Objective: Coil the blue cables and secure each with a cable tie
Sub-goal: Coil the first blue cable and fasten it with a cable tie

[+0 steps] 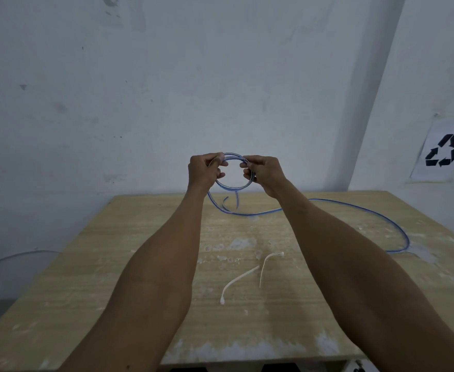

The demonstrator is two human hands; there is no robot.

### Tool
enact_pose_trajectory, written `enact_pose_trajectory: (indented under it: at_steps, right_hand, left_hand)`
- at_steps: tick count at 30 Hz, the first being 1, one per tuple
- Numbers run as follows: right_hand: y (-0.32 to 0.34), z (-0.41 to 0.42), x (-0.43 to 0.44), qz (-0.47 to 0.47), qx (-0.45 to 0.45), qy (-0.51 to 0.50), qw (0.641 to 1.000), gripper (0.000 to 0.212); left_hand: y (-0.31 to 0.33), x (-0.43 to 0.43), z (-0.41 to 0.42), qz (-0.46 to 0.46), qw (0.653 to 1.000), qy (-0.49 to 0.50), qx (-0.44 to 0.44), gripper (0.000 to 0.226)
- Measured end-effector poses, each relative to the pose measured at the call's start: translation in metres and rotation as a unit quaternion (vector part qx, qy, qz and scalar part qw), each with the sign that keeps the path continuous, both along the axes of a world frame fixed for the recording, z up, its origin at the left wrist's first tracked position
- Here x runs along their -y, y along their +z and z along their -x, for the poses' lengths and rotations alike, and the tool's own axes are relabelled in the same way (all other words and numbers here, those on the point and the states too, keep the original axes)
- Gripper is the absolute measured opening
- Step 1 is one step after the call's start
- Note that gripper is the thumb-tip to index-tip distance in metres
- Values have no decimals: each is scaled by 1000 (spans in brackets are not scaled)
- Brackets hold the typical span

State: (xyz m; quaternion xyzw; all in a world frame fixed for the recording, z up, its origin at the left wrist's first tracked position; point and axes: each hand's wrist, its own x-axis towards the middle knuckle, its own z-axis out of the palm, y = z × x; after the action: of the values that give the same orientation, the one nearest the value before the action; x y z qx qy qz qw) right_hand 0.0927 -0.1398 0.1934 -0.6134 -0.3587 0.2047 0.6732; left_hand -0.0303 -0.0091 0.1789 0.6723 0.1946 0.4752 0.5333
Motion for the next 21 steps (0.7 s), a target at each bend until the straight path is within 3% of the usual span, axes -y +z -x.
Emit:
enact_pose_trajectory:
  at_steps: [7, 13, 15, 17, 19, 21]
  right_hand:
    - [-8, -1, -4, -8, 12, -2, 1000, 28]
    - [-19, -1, -3, 15, 4, -39, 999, 19]
    - [-23, -2, -6, 52, 19, -108, 993, 40]
    - [-27, -2, -5, 153, 30, -206, 966, 64]
    - [-25, 5, 0, 241, -88, -149, 955, 78]
    - [-21, 13, 4, 209, -311, 20, 927, 80]
  left_hand:
    - [-2, -6, -2, 122, 991, -53, -6, 30]
    - [1, -5, -6, 233, 959, -88, 134, 16]
    - [0, -7, -8, 238, 955, -63, 167, 15]
    - [1, -8, -10, 237, 951, -33, 195, 13]
    - [0, -8, -12, 233, 949, -8, 211, 12]
    - [-1, -7, -14, 232, 948, 2, 218, 16]
